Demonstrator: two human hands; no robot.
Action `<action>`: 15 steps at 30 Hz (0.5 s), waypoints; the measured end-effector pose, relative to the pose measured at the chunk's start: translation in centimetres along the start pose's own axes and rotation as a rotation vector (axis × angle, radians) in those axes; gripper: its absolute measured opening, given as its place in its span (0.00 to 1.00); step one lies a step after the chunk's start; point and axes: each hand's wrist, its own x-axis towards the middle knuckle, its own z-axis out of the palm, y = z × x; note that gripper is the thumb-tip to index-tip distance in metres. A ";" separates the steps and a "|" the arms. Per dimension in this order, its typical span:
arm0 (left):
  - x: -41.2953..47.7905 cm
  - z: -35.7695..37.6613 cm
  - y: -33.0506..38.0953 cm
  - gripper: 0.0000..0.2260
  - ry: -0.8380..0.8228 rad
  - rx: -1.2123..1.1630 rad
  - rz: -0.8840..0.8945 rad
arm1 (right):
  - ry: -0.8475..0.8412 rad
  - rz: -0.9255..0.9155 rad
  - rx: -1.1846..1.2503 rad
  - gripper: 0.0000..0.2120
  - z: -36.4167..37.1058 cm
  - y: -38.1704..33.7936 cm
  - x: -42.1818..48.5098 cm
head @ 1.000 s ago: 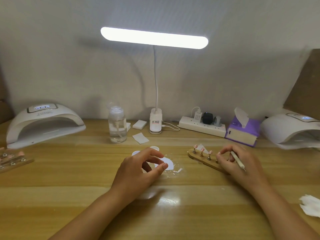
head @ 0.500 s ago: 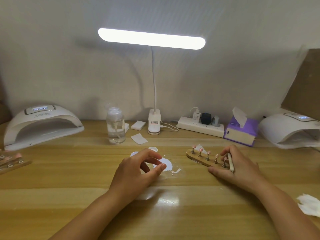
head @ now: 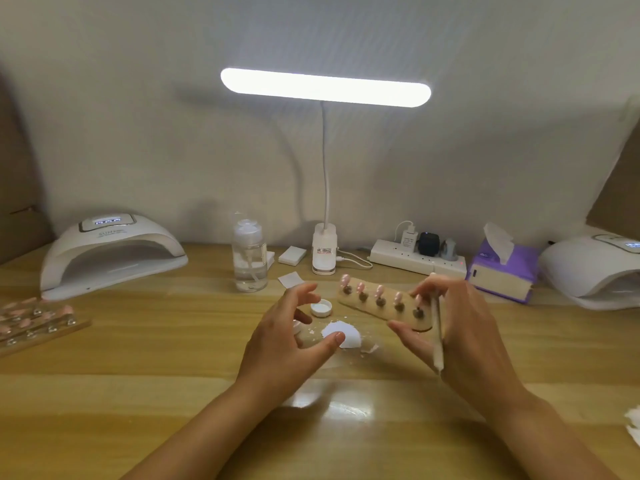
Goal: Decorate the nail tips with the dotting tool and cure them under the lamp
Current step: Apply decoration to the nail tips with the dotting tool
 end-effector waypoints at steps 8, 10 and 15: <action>0.3 0.0 -0.3 0.31 0.026 -0.116 0.007 | -0.018 -0.042 0.107 0.23 1.4 -1.7 -0.2; 0.4 0.0 -0.3 0.27 0.029 -0.115 0.031 | -0.034 -0.031 0.102 0.23 1.4 -1.7 -0.3; 0.3 0.1 -0.4 0.23 0.029 -0.119 0.034 | -0.047 -0.014 0.089 0.23 1.4 -1.7 -0.3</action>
